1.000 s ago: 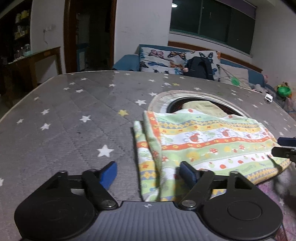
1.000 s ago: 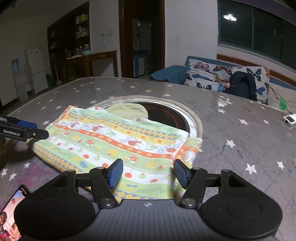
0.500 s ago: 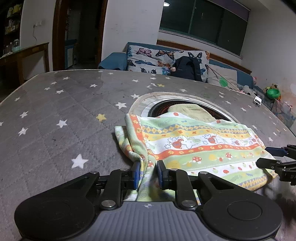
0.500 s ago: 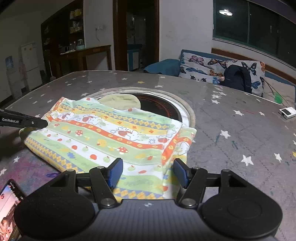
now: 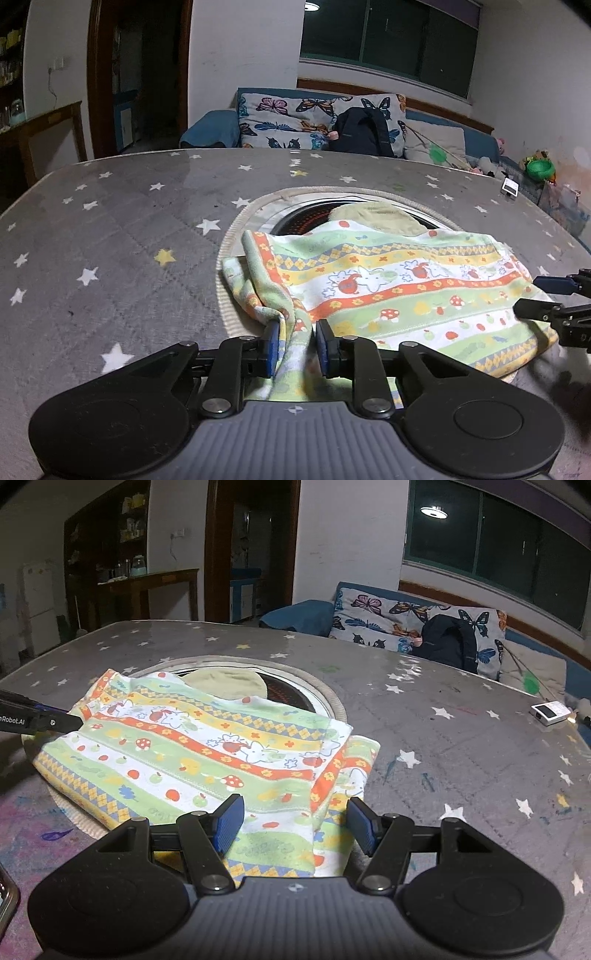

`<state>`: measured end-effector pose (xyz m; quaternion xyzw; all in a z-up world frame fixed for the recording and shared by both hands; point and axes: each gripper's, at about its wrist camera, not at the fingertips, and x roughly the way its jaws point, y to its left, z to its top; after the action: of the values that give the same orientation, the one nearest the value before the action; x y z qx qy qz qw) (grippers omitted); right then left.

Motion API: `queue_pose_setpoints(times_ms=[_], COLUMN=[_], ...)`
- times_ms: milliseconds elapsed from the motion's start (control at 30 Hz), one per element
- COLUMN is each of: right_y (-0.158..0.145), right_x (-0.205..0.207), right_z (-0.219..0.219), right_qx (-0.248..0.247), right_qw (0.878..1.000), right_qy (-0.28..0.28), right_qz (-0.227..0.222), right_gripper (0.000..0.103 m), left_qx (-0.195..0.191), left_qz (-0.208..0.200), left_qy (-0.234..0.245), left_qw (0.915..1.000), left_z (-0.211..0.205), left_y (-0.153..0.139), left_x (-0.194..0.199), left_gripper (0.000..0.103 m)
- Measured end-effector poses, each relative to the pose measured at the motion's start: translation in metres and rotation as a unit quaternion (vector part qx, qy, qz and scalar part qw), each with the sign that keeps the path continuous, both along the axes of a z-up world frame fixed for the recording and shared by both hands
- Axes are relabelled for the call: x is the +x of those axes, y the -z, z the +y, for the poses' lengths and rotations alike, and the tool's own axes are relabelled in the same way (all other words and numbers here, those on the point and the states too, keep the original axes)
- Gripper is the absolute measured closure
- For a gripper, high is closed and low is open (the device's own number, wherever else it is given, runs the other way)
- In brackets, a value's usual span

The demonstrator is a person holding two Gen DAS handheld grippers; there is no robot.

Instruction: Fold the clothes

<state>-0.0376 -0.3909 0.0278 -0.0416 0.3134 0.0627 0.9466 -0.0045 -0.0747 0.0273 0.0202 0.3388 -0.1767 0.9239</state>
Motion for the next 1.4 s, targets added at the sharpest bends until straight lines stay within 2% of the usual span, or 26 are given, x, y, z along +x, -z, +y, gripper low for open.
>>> queue_pose_setpoints(times_ms=[133, 233, 367, 433, 567, 667, 767, 800, 833, 1400], right_y=[0.002, 0.003, 0.005, 0.006, 0.007, 0.008, 0.009, 0.009, 0.009, 0.009], right_x=[-0.002, 0.002, 0.007, 0.008, 0.009, 0.01, 0.011, 0.011, 0.012, 0.012], right_z=[-0.003, -0.009, -0.019, -0.018, -0.014, -0.014, -0.015, -0.015, -0.014, -0.015], right_qx=[0.011, 0.021, 0.049, 0.047, 0.037, 0.036, 0.037, 0.037, 0.036, 0.037], right_qw=[1.0, 1.0, 0.999, 0.999, 0.999, 0.999, 0.999, 0.999, 0.999, 0.999], right_qy=[0.003, 0.009, 0.009, 0.005, 0.005, 0.007, 0.008, 0.008, 0.009, 0.013], right_qz=[-0.004, 0.0, 0.008, 0.01, 0.013, 0.015, 0.018, 0.018, 0.019, 0.021], right_gripper=[0.038, 0.027, 0.021, 0.018, 0.012, 0.005, 0.004, 0.004, 0.001, 0.0], left_qx=[-0.002, 0.005, 0.005, 0.007, 0.006, 0.018, 0.012, 0.013, 0.012, 0.015], left_qz=[-0.008, -0.02, -0.034, -0.038, -0.036, -0.042, -0.035, -0.032, -0.028, -0.017], left_qy=[-0.014, -0.021, -0.033, -0.042, -0.051, -0.061, -0.07, -0.077, -0.082, -0.084], left_qw=[0.9999, 0.9996, 0.9989, 0.9984, 0.998, 0.9971, 0.9969, 0.9965, 0.9962, 0.9962], left_z=[0.01, 0.016, 0.024, 0.028, 0.034, 0.034, 0.039, 0.04, 0.041, 0.04], left_y=[0.0, -0.002, -0.003, -0.002, 0.002, 0.003, 0.005, 0.006, 0.006, 0.011], left_x=[0.0, -0.002, -0.002, -0.002, 0.0, 0.001, 0.004, 0.006, 0.007, 0.011], left_gripper=[0.064, 0.056, 0.05, 0.039, 0.031, 0.018, 0.011, 0.003, 0.0, 0.0])
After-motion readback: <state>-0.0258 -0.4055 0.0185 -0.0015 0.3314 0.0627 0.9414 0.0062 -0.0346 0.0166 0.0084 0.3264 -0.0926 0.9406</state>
